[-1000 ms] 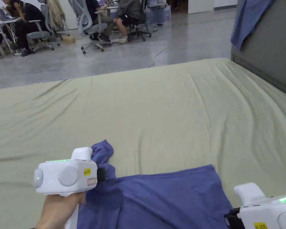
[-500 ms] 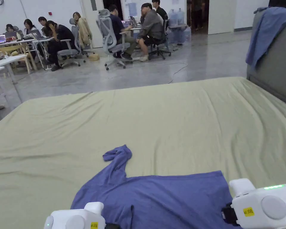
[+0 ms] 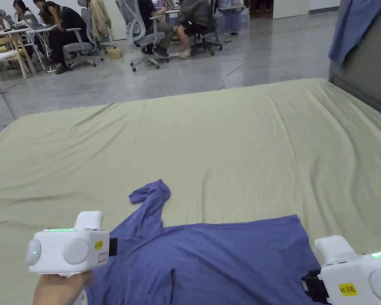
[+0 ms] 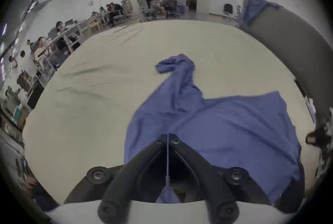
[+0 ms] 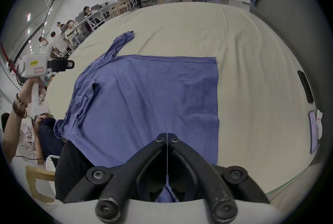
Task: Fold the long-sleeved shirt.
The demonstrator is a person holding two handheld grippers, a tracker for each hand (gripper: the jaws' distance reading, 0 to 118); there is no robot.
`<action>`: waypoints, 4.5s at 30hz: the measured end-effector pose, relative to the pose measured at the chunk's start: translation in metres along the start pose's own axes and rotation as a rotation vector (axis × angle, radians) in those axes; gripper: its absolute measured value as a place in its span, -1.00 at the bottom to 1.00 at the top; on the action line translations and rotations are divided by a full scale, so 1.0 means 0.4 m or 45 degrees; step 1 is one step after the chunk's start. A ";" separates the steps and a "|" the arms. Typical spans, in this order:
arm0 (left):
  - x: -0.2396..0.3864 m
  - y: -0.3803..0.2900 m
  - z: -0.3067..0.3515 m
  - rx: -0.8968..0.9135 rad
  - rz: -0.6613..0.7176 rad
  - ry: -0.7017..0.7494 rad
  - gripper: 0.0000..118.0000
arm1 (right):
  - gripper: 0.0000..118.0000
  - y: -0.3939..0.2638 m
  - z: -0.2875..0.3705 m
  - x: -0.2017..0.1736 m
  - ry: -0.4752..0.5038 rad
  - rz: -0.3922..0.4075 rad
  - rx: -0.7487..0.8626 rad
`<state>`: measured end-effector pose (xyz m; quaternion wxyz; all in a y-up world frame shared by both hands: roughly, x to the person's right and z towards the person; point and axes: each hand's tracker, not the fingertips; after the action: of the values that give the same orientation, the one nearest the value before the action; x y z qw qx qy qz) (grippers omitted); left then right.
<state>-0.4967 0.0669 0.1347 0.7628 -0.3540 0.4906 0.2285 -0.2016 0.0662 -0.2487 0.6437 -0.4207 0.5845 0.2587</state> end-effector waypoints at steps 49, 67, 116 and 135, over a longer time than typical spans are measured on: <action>0.015 0.521 0.210 0.313 -0.096 0.046 -0.98 | -1.00 0.807 0.168 0.162 -0.378 0.034 0.390; 0.104 1.229 0.803 0.954 0.125 0.147 -0.98 | -1.00 1.379 0.929 0.043 -0.567 -0.128 1.086; 0.069 0.502 0.297 0.421 0.051 0.105 -0.98 | -1.00 0.731 0.168 0.123 -0.472 -0.022 0.333; 0.022 -0.390 0.219 -0.364 -0.080 -0.166 -0.98 | -1.00 -0.127 -0.033 0.148 -0.174 0.160 -0.400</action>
<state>-0.3332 0.0334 0.1994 0.7416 -0.4585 0.3912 0.2947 -0.1559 0.0196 -0.2934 0.5908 -0.4601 0.5170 0.4147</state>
